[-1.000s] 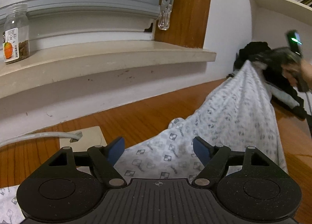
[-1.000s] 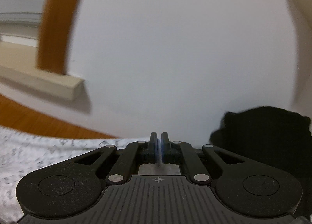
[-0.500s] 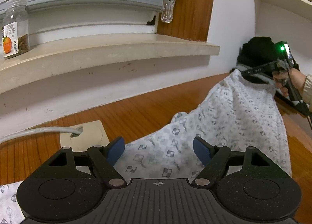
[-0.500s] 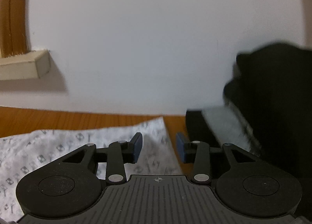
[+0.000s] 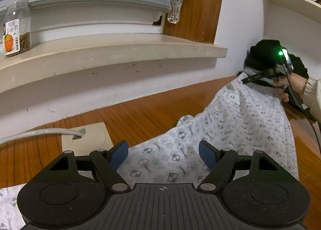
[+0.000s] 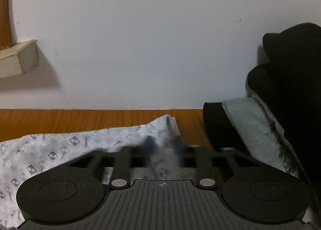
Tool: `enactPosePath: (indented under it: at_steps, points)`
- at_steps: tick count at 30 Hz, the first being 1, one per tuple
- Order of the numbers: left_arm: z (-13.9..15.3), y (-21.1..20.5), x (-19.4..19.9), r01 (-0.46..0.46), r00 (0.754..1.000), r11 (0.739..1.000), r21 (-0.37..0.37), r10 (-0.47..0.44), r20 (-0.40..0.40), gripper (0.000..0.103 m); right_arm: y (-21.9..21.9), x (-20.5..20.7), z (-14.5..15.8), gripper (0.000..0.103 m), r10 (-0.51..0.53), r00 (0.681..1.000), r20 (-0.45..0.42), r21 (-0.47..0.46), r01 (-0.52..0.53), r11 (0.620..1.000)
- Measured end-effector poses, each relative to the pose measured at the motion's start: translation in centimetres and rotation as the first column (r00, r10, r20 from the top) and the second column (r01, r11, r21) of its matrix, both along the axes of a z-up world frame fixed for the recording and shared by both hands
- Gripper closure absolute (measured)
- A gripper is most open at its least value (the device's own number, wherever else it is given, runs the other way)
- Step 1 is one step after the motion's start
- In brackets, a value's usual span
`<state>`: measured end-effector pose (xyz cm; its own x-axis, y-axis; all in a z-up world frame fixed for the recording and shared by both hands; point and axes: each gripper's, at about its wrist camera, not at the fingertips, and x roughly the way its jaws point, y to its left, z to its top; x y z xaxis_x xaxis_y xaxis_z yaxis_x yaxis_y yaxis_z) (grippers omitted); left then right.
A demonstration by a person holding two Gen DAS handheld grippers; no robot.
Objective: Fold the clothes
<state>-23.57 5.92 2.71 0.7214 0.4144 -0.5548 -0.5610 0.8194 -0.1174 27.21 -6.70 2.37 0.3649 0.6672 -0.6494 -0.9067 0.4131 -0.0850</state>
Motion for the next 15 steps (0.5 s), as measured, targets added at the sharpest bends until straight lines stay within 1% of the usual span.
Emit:
enactPosePath:
  at_steps: [1,4,6,7,8,9,10,11,13,15]
  points:
    - [0.0,0.0,0.0,-0.001,1.000,1.000,0.000,0.001,0.000,0.023,-0.1,0.1,0.1,0.097,-0.004,1.000,0.028,0.008,0.004,1.000]
    - [0.0,0.0,0.0,-0.009,1.000,1.000,0.001,0.009,-0.003,0.023,-0.8,0.3,1.3,0.097,-0.108,0.989,0.098,0.096,0.099,0.990]
    - [-0.1,-0.1,-0.1,-0.011,1.000,1.000,0.000,0.011,-0.005,0.023,-0.8,0.7,1.2,0.095,-0.133,0.988,0.079,0.085,0.126,0.988]
    - [-0.1,0.0,0.0,-0.012,1.000,1.000,-0.001,0.012,-0.006,0.023,-0.7,0.7,1.0,0.089,-0.123,0.990,0.069,0.056,0.120,0.991]
    - [-0.1,0.0,0.0,-0.012,1.000,1.000,-0.002,0.012,-0.008,0.023,-0.5,0.7,0.6,0.077,-0.107,0.992,0.061,0.019,0.106,0.994]
    - [-0.1,0.0,0.0,-0.012,1.000,1.000,-0.003,0.012,-0.010,0.023,-0.9,0.4,0.6,0.072,-0.102,0.993,0.064,0.020,0.101,0.995]
    - [-0.1,-0.1,0.0,-0.011,1.000,1.000,-0.004,0.011,-0.012,0.023,-1.6,0.0,0.7,0.064,-0.103,0.992,0.073,0.039,0.100,0.994]
    - [-0.1,-0.1,0.0,-0.011,1.000,1.000,-0.003,0.011,-0.013,0.023,-2.3,-0.4,0.8,0.061,-0.103,0.991,0.082,0.057,0.099,0.993]
    - [-0.2,0.0,0.1,-0.011,1.000,1.000,-0.004,0.011,-0.016,0.023,-4.2,-0.5,1.1,0.061,-0.104,0.994,0.019,0.094,0.102,0.990]
    - [-0.2,0.0,0.1,-0.010,1.000,1.000,-0.008,0.010,-0.022,0.023,-5.9,-1.2,1.2,0.061,-0.070,0.997,-0.026,0.100,0.072,0.992]
